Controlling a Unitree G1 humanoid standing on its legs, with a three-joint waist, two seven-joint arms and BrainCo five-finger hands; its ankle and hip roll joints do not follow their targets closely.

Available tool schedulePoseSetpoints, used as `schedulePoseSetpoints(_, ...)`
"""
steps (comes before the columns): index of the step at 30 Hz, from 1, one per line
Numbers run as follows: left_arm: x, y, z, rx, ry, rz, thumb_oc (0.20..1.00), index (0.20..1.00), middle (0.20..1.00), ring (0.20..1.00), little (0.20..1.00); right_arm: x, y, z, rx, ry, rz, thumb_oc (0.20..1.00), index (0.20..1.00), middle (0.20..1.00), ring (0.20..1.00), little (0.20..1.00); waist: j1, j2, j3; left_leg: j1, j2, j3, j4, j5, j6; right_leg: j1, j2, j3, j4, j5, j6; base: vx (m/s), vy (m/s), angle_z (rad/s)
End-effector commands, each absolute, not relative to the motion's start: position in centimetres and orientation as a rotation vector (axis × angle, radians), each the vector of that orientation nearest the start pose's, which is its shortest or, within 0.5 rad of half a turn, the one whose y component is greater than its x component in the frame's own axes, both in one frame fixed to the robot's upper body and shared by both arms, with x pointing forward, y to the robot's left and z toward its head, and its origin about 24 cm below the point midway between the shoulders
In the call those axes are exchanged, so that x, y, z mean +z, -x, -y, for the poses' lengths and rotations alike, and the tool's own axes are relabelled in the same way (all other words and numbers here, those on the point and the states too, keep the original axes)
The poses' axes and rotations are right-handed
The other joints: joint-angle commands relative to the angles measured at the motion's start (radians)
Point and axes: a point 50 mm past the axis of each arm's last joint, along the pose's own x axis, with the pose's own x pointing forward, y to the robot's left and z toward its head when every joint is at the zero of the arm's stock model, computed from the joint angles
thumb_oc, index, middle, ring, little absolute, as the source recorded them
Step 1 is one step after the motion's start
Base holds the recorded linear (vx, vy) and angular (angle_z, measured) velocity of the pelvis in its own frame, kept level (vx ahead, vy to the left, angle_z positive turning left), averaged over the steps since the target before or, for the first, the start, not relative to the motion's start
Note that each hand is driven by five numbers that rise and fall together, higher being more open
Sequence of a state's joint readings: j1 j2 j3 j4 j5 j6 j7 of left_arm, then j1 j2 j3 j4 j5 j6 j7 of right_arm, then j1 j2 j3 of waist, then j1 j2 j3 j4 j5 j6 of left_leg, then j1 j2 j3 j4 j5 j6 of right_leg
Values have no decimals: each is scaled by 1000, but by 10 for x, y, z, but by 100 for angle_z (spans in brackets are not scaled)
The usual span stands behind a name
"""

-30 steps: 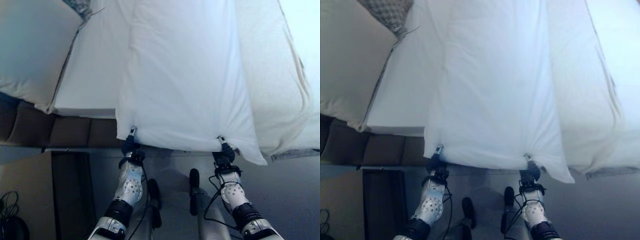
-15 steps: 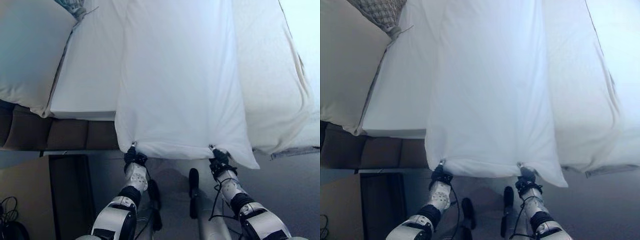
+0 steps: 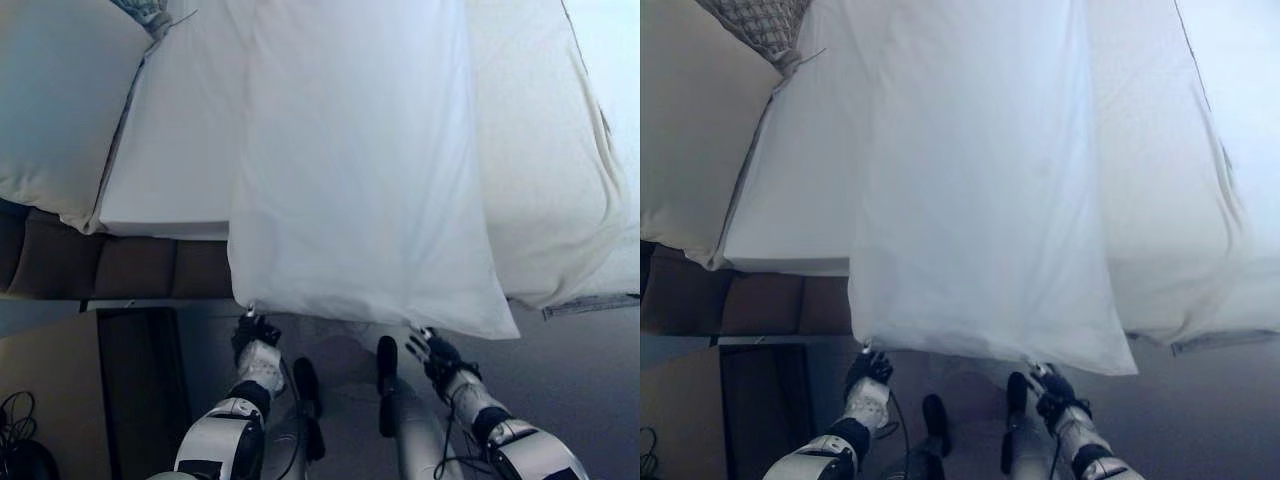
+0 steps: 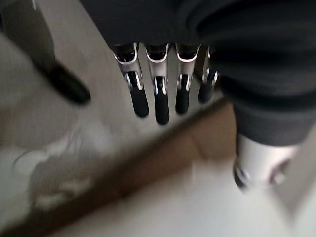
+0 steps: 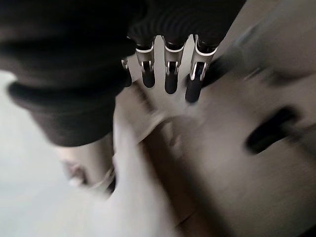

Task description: Make the bed

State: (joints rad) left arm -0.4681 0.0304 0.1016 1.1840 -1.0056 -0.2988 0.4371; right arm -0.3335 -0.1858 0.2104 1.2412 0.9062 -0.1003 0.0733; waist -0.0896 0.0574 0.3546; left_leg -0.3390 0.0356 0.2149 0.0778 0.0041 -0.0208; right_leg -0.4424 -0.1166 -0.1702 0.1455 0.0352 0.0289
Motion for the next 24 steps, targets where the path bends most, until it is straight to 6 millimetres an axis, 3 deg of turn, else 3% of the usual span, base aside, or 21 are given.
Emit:
schedulePoseSetpoints(1, -87, -259, -179, 913, 767, -624, 1000, 1000, 1000, 1000, 1000, -117, -220, 190, -237, -469, -785, 1000, 1000, 1000, 1000, 1000, 2, -15, -11, -65, -13, 5, -5, 58, -30, -1, 6, 15, -17, 36, 70, 19, -2, 6)
schedulePoseSetpoints(7, -93, -253, -160, 799, 691, -655, 1000, 1000, 1000, 1000, 1000, -122, -212, 183, -215, -472, -806, 1000, 1000, 1000, 1000, 1000, 8, -19, -13, -56, -14, -4, -9, 60, -28, 18, 6, 6, -31, 36, 69, 7, -11, 5)
schedulePoseSetpoints(9, -87, -256, -149, 624, 501, -616, 1000, 1000, 1000, 1000, 1000, -120, -214, 177, -162, -444, -776, 1000, 1000, 1000, 1000, 1000, 11, -22, -12, -55, -15, -12, -12, 64, -27, 25, 8, 1, -35, 37, 69, 0, 0, 0)
schedulePoseSetpoints(10, -87, -256, -149, 624, 501, -616, 1000, 1000, 1000, 1000, 1000, -120, -214, 177, -162, -444, -776, 1000, 1000, 1000, 1000, 1000, 11, -22, -12, -55, -15, -12, -12, 64, -27, 25, 8, 1, -35, 37, 69, 0, 0, 0)
schedulePoseSetpoints(11, -78, -259, -137, 412, 393, -543, 1000, 1000, 1000, 1000, 1000, -112, -221, 171, -96, -422, -715, 1000, 1000, 1000, 1000, 1000, 14, -21, -5, -54, -16, -17, -14, 68, -27, 27, 9, -1, -37, 38, 71, 0, 0, 0)
schedulePoseSetpoints(12, -78, -258, -137, 412, 392, -543, 1000, 1000, 1000, 1000, 1000, -112, -221, 171, -96, -422, -716, 1000, 1000, 1000, 1000, 1000, 14, -21, -9, -59, -16, -17, -14, 69, -27, 23, 9, -1, -38, 40, 70, -31, -26, 6)
schedulePoseSetpoints(13, -66, -258, -131, 143, 227, -445, 1000, 1000, 1000, 1000, 1000, -98, -229, 164, 13, -372, -619, 1000, 1000, 1000, 1000, 1000, 16, -19, -1, -62, -17, -23, -16, 73, -28, 23, 10, -3, -40, 39, 71, -22, -14, 8)
schedulePoseSetpoints(15, -57, -260, -131, -60, 60, -379, 1000, 1000, 1000, 1000, 1000, -81, -240, 159, 80, -366, -517, 1000, 1000, 1000, 1000, 1000, 17, -16, -2, -65, -18, -25, -21, 77, -30, 19, 11, -3, -43, 39, 71, -17, -13, 7)
schedulePoseSetpoints(18, -47, -266, -129, -162, 22, -325, 1000, 1000, 1000, 1000, 1000, -64, -253, 155, 145, -358, -439, 1000, 1000, 1000, 1000, 1000, 16, -16, -5, -74, -18, -22, -25, 80, -31, 5, 12, -2, -44, 41, 71, -16, -2, 0)
schedulePoseSetpoints(19, -29, -279, -122, -264, -4, -246, 1000, 1000, 1000, 1000, 1000, -40, -270, 147, 249, -293, -341, 1000, 1000, 1000, 1000, 1000, 14, -18, 0, -85, -17, -19, -22, 80, -30, -14, 13, 3, -35, 41, 69, -34, -4, 3)
schedulePoseSetpoints(23, -7, -295, -112, -399, -70, -154, 1000, 1000, 1000, 1000, 1000, -17, -290, 144, 328, -245, -268, 1000, 1000, 1000, 1000, 1000, 13, -20, 4, -106, -16, -15, -13, 79, -28, -48, 15, 11, -15, 39, 65, -48, 2, 3)
schedulePoseSetpoints(24, 9, -303, -105, -455, -114, -80, 1000, 1000, 1000, 1000, 1000, -6, -299, 141, 373, -228, -231, 1000, 1000, 1000, 1000, 1000, 14, -21, 7, -122, -15, -13, -2, 76, -28, -69, 13, 14, -1, 40, 66, -100, 0, 1)
